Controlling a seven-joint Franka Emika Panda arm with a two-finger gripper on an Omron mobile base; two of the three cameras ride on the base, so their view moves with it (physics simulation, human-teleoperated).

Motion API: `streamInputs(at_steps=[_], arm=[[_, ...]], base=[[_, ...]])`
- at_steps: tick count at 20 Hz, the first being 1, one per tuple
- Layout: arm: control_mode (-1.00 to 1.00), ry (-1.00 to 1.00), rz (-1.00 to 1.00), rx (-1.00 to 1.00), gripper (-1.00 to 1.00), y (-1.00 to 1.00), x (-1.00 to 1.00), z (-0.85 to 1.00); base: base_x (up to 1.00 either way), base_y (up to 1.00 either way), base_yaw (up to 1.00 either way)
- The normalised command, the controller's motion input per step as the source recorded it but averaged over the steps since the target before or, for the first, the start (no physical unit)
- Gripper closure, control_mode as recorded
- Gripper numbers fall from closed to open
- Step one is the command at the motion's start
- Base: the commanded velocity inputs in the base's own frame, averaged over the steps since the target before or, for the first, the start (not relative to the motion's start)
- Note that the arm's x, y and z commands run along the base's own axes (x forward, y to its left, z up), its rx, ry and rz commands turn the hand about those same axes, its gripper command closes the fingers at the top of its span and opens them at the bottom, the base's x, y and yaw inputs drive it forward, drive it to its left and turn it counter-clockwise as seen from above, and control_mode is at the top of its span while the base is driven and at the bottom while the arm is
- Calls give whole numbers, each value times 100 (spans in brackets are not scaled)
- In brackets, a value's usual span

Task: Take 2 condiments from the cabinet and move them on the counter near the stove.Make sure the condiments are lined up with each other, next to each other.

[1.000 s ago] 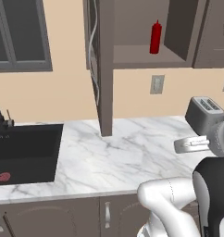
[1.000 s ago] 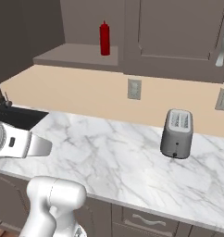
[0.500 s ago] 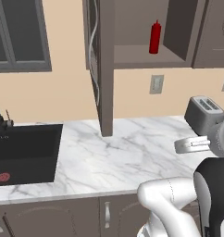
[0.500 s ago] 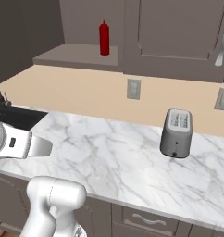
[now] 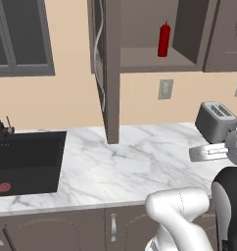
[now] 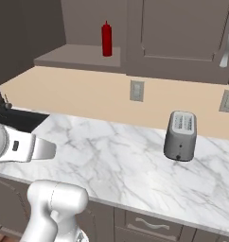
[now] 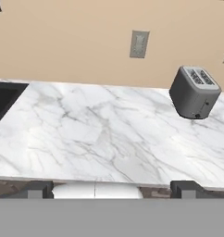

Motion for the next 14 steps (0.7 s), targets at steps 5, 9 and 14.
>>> streamInputs(at_steps=[5, 9, 14], arm=[[-100, -5, 0, -1, -100, -27, -1, 47], [-100, -2, 0, -6, -100, -1, 0, 56], [-100, -3, 0, -10, -100, 0, 4, 61]], base=[[0, 0, 0], [0, 0, 0], [0, 0, 0]])
